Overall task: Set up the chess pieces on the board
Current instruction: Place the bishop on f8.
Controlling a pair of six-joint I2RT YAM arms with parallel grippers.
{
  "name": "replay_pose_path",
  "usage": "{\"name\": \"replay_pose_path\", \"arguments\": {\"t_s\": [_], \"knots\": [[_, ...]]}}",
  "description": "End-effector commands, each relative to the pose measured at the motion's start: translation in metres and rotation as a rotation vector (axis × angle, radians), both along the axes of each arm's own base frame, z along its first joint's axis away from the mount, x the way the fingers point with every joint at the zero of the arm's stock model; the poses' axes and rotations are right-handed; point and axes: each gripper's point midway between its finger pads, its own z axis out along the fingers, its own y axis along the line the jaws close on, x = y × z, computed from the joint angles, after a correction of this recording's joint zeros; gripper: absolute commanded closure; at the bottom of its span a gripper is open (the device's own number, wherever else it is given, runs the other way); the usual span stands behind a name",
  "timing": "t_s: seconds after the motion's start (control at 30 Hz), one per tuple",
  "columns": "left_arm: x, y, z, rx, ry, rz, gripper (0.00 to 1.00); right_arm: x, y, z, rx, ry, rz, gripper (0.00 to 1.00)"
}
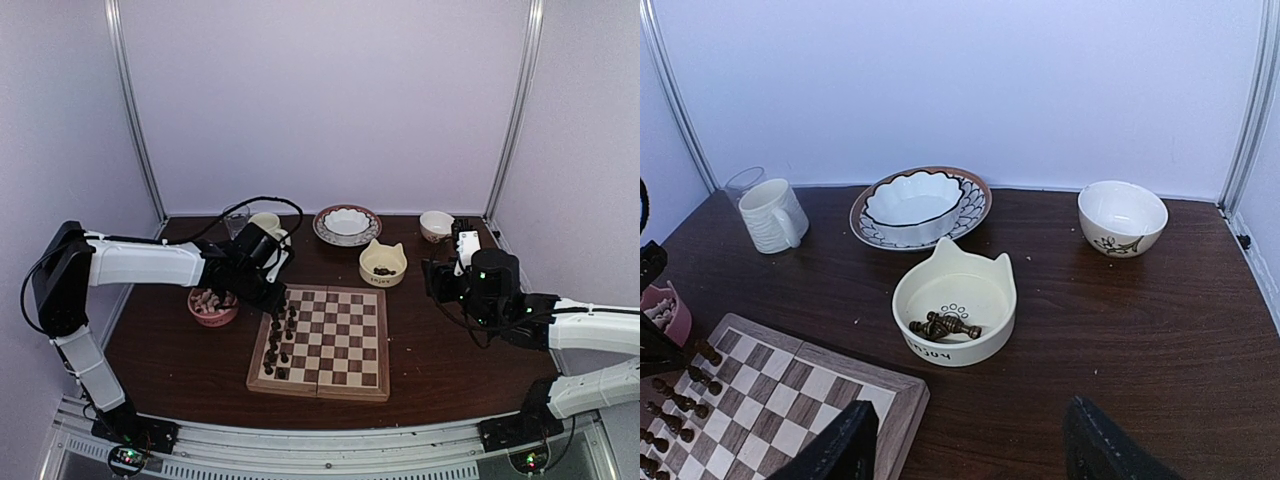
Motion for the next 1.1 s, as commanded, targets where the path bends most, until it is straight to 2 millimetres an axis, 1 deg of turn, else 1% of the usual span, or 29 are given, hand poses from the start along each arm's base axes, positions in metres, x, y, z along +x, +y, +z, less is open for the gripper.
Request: {"name": "replay_pose_path", "arguments": {"t_s": [0.0,0.27,0.53,0.7,0.9,1.0,1.07], "knots": [[0.0092,-0.0015,0.0041,-0.002,-0.016,0.001,1.00,-0.0006,-0.0022,0.0017,0.011,-0.007,-0.002,0.34],[0.0096,-0.0008,0.0022,0.000,-0.010,0.003,0.98,-0.0006,-0.0018,0.0017,0.010,-0.007,0.000,0.34],[0.0086,-0.0023,0.0009,-0.005,0.001,-0.005,0.94,-0.0006,-0.0019,0.0028,0.013,-0.009,-0.001,0.33],[0.0078,-0.0026,0.0006,-0.006,0.004,-0.009,0.89,-0.0010,-0.0020,0.0025,0.012,-0.008,0.001,0.34],[0.0077,-0.0030,0.0009,-0.007,0.005,-0.010,0.88,-0.0010,-0.0017,0.0028,0.013,-0.008,0.002,0.34],[0.0075,-0.0033,0.0012,-0.009,0.008,-0.012,0.84,-0.0011,-0.0014,0.0030,0.013,-0.008,0.003,0.33],[0.0063,-0.0036,0.0010,-0.011,0.011,-0.015,0.83,-0.0011,-0.0015,0.0029,0.012,-0.008,0.003,0.34]]}}
